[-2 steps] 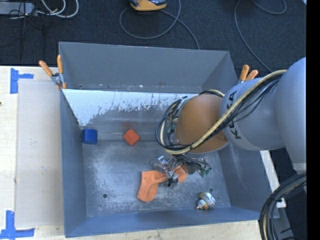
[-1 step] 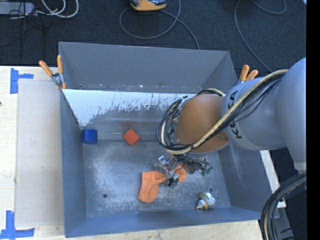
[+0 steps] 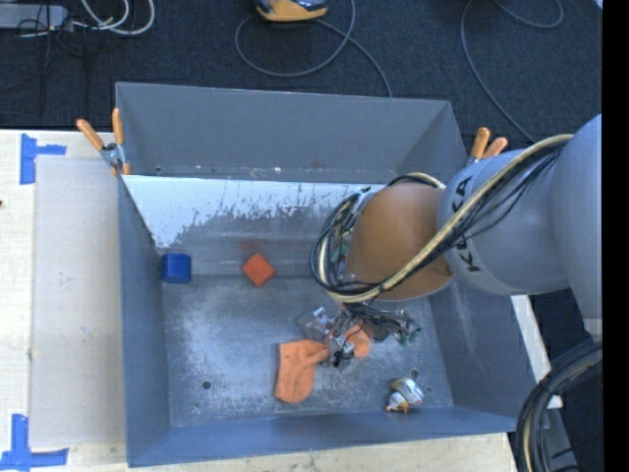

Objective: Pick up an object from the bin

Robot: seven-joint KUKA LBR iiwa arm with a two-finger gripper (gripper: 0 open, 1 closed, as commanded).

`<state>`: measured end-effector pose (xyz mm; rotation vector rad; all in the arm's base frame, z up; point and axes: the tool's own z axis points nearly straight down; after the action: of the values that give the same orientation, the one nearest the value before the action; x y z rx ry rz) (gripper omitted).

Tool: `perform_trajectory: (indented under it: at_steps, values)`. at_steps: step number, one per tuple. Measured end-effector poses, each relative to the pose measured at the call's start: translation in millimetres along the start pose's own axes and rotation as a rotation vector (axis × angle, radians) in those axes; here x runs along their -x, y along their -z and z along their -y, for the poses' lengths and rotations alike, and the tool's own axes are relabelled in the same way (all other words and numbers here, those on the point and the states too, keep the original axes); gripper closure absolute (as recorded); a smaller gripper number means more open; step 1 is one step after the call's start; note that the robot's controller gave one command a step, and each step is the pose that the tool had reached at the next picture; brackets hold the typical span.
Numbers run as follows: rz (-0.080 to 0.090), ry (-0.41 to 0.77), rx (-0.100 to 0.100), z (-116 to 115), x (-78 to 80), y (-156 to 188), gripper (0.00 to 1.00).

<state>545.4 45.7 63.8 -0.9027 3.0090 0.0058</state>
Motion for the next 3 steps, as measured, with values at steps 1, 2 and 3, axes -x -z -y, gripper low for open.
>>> perform_trajectory:
  at_steps: [1,2,3]
  values:
    - [-0.005,-0.007,0.002,-1,-1.4,20,1.00]
    - [0.001,-0.010,0.000,0,0.4,36,1.00]
    - [0.001,-0.009,0.000,0,0.4,50,1.00]
